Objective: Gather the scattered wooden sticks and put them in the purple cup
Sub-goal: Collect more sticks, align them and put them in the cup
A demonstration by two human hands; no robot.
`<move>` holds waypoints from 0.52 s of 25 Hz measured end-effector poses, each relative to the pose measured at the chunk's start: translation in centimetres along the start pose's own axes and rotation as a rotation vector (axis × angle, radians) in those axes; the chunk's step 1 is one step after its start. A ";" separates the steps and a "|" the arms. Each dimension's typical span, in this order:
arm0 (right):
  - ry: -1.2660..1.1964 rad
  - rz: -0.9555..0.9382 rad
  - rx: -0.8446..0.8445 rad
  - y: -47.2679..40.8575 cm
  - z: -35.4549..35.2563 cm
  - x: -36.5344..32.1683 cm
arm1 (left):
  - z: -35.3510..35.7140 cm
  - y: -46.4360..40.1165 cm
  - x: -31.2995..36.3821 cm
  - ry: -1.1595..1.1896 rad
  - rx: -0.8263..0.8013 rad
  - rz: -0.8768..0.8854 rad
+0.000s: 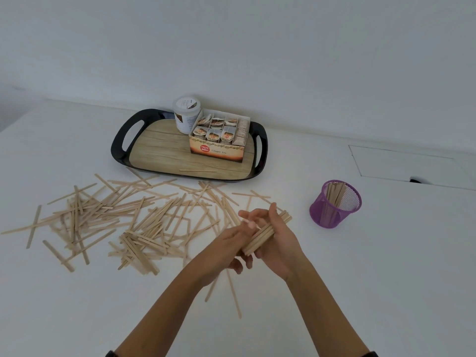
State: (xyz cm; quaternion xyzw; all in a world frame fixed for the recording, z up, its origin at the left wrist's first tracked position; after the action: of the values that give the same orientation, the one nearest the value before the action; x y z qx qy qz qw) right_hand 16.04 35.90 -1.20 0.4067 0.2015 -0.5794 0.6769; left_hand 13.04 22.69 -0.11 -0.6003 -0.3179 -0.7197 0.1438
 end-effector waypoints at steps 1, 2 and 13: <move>0.065 0.013 -0.011 0.2 -0.3 -0.1 | 0.4 -0.3 0.2 -0.025 -0.049 -0.015; 0.119 0.022 -0.013 0.5 -0.8 -0.4 | 0.8 -0.6 0.3 -0.055 -0.077 -0.024; 0.755 -0.044 0.226 3.7 -5.7 -9.0 | 3.1 -4.8 -0.6 -0.663 0.142 0.205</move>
State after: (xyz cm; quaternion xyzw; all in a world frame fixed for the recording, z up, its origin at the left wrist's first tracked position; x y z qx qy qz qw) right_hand 18.46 45.93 3.36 0.6587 0.3798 -0.4222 0.4935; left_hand 12.80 28.17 -1.77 -0.8184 -0.3347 -0.4439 0.1456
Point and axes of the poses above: each hand's wrist, its own y-axis away from the middle knuckle, its own z-axis out of the palm, x = y × z, the point moved 2 cm from there along -y, towards the middle knuckle, and after that the axes turned 1 degree about -y, right-handed, at the moved point
